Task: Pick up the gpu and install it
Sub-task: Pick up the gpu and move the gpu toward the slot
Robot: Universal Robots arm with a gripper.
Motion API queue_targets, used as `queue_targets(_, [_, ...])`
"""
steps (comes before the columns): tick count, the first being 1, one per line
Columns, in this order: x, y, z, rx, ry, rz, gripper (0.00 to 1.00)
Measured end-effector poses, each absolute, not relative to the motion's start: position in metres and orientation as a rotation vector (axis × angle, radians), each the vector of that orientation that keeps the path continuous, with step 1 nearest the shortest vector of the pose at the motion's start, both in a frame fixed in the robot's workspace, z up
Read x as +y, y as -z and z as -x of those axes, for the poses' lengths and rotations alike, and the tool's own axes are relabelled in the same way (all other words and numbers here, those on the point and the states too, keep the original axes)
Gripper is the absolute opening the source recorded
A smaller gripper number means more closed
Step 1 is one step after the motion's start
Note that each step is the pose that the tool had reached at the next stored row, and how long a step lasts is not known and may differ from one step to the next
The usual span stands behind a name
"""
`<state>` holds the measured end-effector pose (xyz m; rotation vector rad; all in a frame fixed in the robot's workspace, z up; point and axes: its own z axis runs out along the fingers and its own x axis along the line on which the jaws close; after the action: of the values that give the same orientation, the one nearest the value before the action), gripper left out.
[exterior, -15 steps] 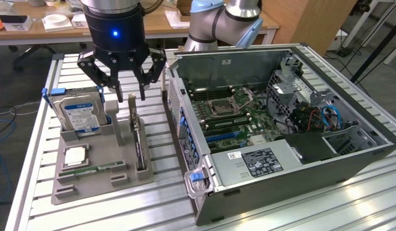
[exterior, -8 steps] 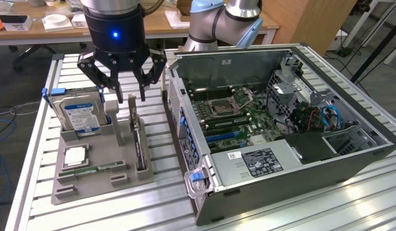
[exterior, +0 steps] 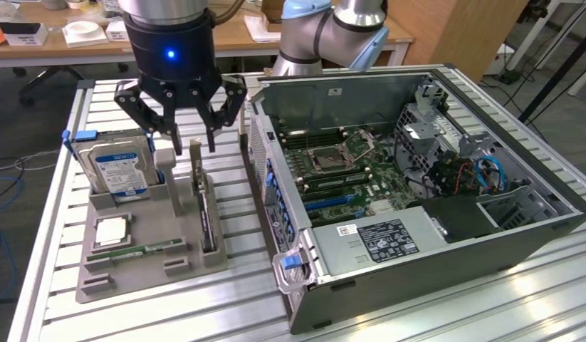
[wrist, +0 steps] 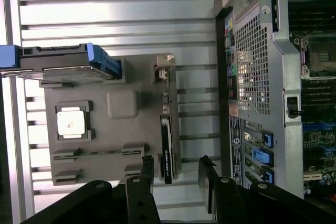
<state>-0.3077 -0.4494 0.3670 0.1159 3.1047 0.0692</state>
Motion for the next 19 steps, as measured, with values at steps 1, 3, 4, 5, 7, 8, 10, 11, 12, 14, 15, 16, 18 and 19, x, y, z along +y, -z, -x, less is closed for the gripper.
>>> queue_targets(1, [-0.4497, -0.3667, 0.3078, 3.105, -0.069, -0.116, 0.47])
queue_targets(3, [-0.4502, -0.3663, 0.3078, 3.105, -0.069, -0.116, 0.47])
queue_targets(4, [-0.4505, -0.3661, 0.3078, 3.105, -0.069, -0.116, 0.47])
queue_targets(5, [-0.4508, -0.3659, 0.3079, 3.105, -0.069, -0.116, 0.47])
queue_targets(7, [-0.4514, -0.3655, 0.3079, 3.105, -0.069, -0.116, 0.47])
queue_targets(8, [-0.4517, -0.3653, 0.3079, 3.105, -0.069, -0.116, 0.47])
queue_targets(10, [-0.4523, -0.3648, 0.308, 3.105, -0.069, -0.116, 0.47])
queue_targets(11, [-0.4525, -0.3647, 0.308, 3.105, -0.069, -0.116, 0.47])
queue_targets(12, [-0.4528, -0.3644, 0.3081, 3.105, -0.069, -0.116, 0.47])
queue_targets(14, [-0.4533, -0.364, 0.3081, 3.105, -0.069, -0.116, 0.47])
queue_targets(15, [-0.4535, -0.3638, 0.3081, 3.105, -0.069, -0.116, 0.47])
queue_targets(16, [-0.4538, -0.3637, 0.3082, 3.105, -0.069, -0.116, 0.47])
queue_targets(18, [-0.4543, -0.3632, 0.3082, 3.105, -0.069, -0.116, 0.47])
queue_targets(19, [-0.4545, -0.363, 0.3083, 3.105, -0.069, -0.116, 0.47])
